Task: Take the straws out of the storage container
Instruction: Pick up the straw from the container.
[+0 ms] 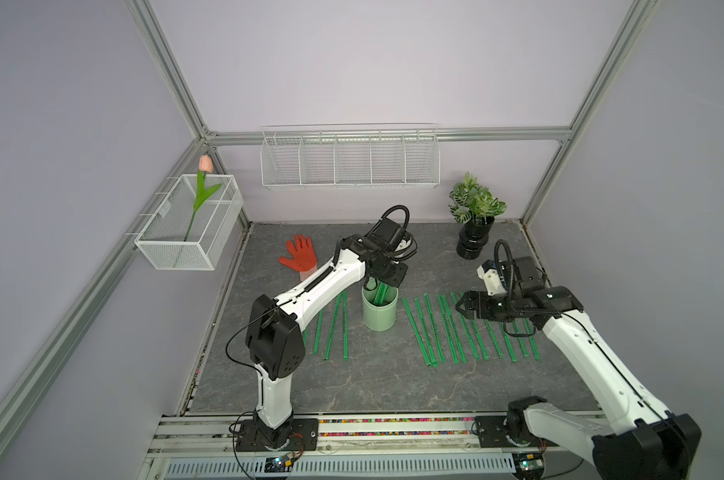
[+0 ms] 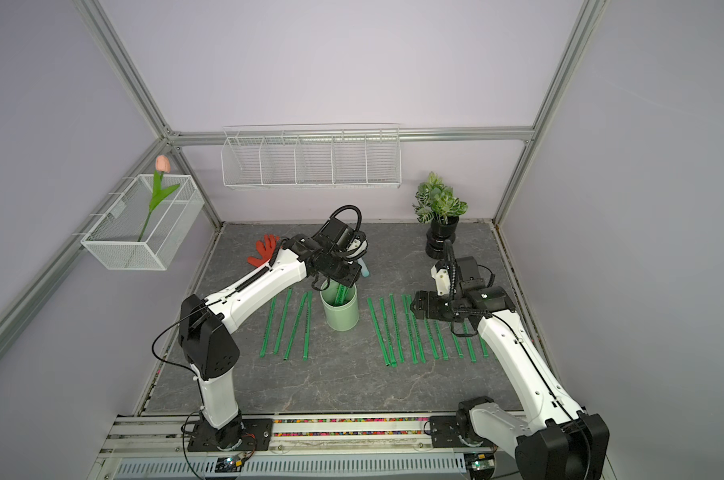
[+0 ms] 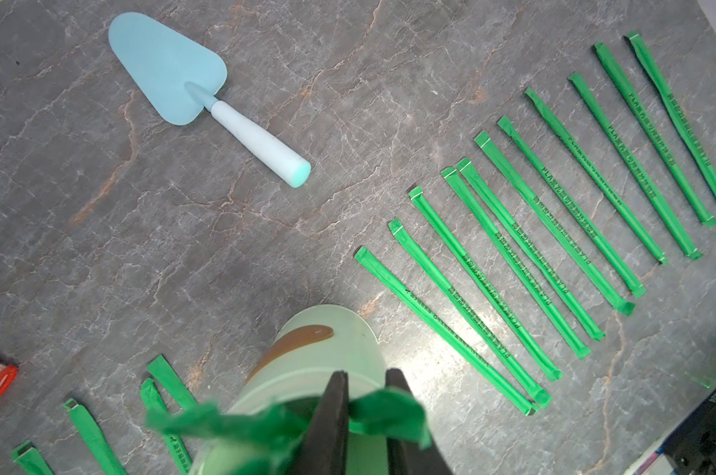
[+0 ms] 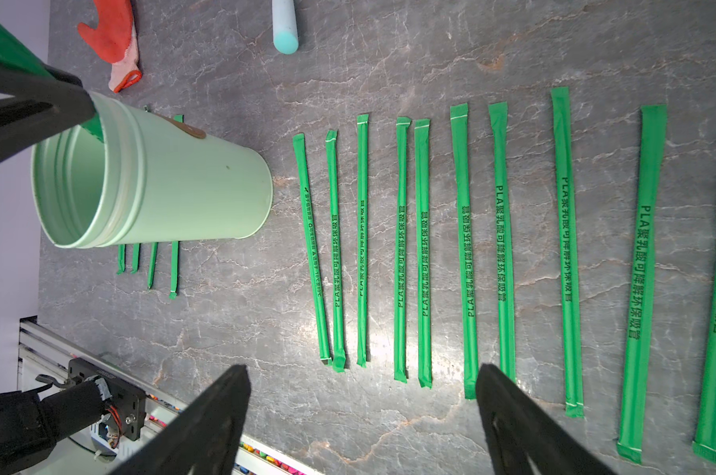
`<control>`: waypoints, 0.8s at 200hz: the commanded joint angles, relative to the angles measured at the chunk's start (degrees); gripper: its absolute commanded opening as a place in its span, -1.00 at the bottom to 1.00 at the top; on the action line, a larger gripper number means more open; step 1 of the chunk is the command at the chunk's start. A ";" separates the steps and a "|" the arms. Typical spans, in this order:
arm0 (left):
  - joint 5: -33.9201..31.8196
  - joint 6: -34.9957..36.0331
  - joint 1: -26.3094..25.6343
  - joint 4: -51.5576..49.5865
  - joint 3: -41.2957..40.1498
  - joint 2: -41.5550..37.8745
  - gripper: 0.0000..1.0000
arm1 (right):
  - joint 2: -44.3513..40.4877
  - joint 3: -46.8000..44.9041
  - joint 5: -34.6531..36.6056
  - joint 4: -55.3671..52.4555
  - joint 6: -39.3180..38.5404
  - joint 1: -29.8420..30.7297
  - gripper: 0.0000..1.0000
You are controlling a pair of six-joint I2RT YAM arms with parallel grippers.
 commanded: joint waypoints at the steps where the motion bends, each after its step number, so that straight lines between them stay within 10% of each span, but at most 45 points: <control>1: -0.92 0.86 -0.22 -1.18 2.02 0.50 -0.74 | 0.44 -1.05 -0.68 0.80 -0.13 -0.16 0.78; 160: -1.79 0.62 -0.22 -5.35 7.48 -5.05 -0.88 | -0.52 -0.43 -1.57 0.89 0.44 -0.17 0.78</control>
